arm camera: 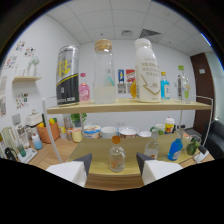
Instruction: Make me a cup of Vodka Sunrise.
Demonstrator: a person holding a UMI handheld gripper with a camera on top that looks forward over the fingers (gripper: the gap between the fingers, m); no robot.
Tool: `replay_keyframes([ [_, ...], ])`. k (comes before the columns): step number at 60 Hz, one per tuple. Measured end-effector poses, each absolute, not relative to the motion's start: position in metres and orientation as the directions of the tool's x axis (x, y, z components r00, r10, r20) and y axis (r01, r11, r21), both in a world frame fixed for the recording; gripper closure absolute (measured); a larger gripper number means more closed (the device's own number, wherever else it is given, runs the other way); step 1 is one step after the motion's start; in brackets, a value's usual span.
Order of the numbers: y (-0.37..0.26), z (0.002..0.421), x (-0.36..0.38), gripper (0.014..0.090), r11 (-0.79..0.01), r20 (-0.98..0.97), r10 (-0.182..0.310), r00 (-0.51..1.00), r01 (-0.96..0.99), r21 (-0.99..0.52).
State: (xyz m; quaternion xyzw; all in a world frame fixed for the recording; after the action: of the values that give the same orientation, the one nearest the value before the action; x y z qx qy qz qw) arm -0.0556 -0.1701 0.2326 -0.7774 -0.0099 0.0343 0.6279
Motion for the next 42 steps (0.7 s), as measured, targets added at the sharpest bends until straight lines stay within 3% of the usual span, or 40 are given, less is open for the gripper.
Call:
replay_keyframes([
  [3, -0.154, 0.227, -0.057, 0.0245, -0.216, -0.035, 0.047, 0.998, -0.024, -0.976],
  [10, -0.126, 0.203, -0.056, 0.0398, -0.280, -0.002, 0.027, 1.000, 0.006, -0.960],
  [20, -0.111, 0.187, -0.050, 0.0675, -0.320, 0.019, 0.010, 1.000, 0.021, -0.947],
  [31, -0.116, 0.189, -0.050, 0.0686, -0.335, 0.015, 0.027, 1.000, 0.023, -0.942],
  [42, -0.146, 0.222, -0.056, 0.0690, -0.279, 0.003, 0.074, 0.997, 0.024, -0.960],
])
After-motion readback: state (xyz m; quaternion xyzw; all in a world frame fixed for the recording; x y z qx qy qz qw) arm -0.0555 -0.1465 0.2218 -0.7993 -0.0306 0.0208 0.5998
